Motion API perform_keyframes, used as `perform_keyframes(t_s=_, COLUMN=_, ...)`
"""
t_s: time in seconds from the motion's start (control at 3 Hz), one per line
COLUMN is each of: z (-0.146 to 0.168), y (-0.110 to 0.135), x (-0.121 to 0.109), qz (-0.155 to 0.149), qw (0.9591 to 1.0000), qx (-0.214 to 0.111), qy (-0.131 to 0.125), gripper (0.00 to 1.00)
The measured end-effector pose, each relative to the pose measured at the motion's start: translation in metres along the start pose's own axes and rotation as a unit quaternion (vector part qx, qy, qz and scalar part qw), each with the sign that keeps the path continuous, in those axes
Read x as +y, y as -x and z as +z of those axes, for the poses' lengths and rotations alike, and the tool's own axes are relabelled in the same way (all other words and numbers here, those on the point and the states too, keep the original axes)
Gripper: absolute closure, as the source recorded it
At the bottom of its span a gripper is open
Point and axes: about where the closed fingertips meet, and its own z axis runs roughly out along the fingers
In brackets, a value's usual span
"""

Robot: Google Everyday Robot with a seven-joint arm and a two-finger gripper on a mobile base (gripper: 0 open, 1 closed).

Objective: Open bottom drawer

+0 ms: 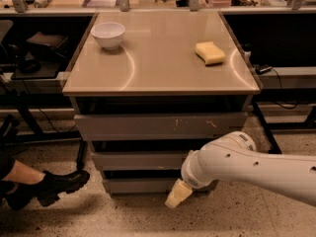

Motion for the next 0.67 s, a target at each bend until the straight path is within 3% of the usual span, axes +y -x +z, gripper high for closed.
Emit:
perform_keyframes(t_s=0.33, z=-0.001, y=0.0033, x=-0.0022, qz=0.003, qw=1.0, qx=-0.005, qy=-0.005, gripper=0.0)
perform_keyframes(t_s=0.67, z=0.0051, y=0.0013, x=-0.0031, qz=0.001, qw=0.9999, qx=-0.012, qy=0.007, gripper=0.0)
